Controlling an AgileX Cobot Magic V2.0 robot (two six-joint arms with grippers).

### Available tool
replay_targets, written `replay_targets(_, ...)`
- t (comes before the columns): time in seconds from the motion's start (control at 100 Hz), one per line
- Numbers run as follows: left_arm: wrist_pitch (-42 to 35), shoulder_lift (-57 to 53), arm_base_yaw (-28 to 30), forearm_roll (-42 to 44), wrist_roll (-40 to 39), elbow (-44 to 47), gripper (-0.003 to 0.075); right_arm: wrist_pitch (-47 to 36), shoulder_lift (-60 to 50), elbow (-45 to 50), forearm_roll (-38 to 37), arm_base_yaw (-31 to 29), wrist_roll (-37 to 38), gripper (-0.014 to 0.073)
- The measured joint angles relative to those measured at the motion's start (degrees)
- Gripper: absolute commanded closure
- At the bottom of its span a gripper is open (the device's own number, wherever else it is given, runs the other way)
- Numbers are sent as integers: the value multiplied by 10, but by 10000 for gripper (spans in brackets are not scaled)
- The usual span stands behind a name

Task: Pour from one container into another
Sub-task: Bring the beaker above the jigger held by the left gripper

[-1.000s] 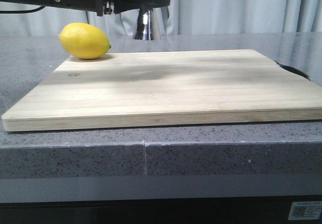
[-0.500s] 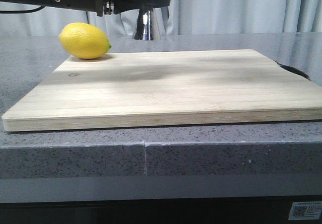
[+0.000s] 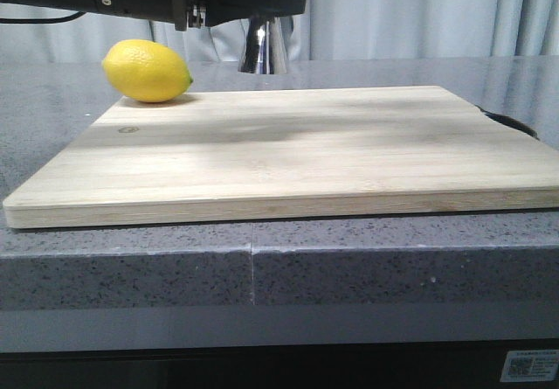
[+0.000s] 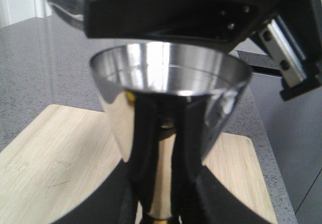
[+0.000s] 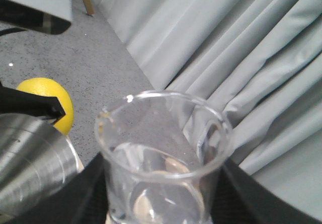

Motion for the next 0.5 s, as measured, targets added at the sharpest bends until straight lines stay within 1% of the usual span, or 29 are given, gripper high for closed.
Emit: replay_targets(0.5,0,0,0,1,0,0,739,2,0,0,-45,0,0,378)
